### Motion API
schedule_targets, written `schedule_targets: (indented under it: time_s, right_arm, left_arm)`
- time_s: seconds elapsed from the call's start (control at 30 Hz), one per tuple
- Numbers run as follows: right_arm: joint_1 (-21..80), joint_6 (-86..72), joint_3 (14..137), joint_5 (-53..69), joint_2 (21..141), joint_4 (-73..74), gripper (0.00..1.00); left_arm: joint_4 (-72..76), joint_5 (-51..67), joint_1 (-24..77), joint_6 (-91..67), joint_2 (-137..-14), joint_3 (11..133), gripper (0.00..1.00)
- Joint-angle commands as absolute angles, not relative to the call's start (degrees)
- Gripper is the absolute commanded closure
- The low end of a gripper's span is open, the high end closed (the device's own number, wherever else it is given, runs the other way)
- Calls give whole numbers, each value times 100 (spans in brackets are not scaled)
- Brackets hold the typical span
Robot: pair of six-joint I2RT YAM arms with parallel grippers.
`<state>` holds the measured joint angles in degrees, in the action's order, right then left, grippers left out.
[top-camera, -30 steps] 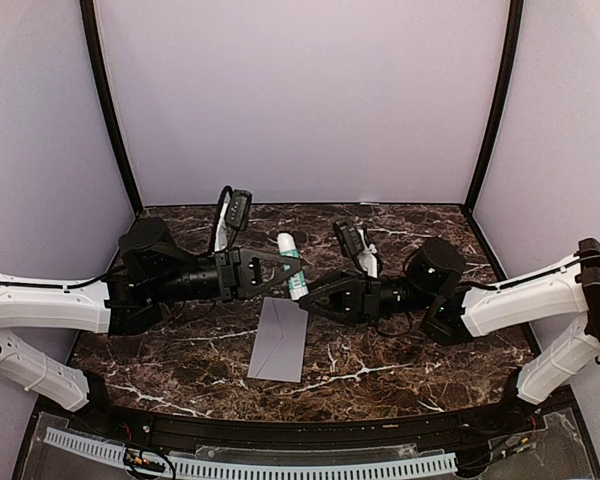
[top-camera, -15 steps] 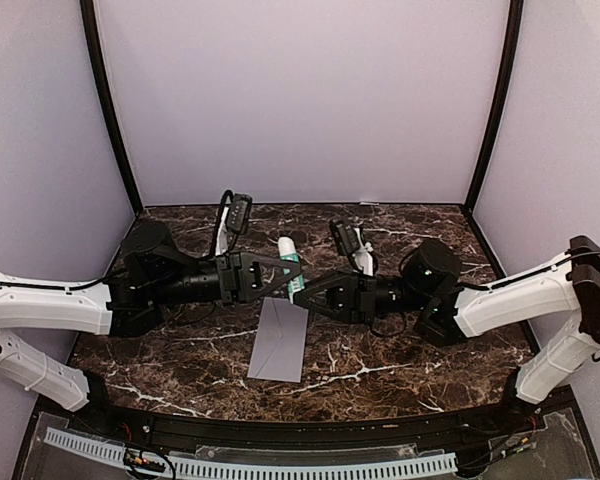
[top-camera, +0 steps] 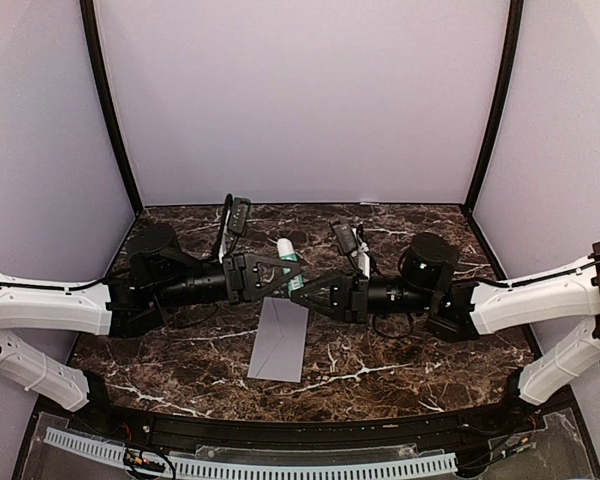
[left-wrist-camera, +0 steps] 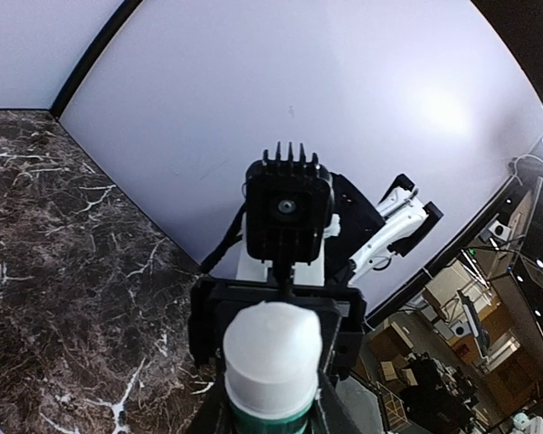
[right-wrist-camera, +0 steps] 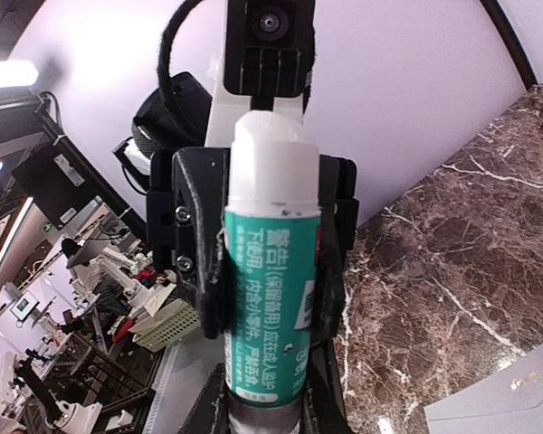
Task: Place the letter into the envelope and seal it
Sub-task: Screw the solid glue.
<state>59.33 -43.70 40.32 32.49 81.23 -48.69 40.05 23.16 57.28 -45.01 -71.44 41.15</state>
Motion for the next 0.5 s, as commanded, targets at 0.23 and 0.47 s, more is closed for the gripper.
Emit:
schedule_targets:
  time_s: [0.23,0.47]
  right_arm:
    - [6318,-3160,5503,239,8233,-1665,100]
    - [6676,-2928,6422,-1019,8754,-649,100]
  left_arm:
    - [3374,1522,5761,-4611,-7038,4042,100]
    - [3338,1304,5757,-4814,-7150,4009,100]
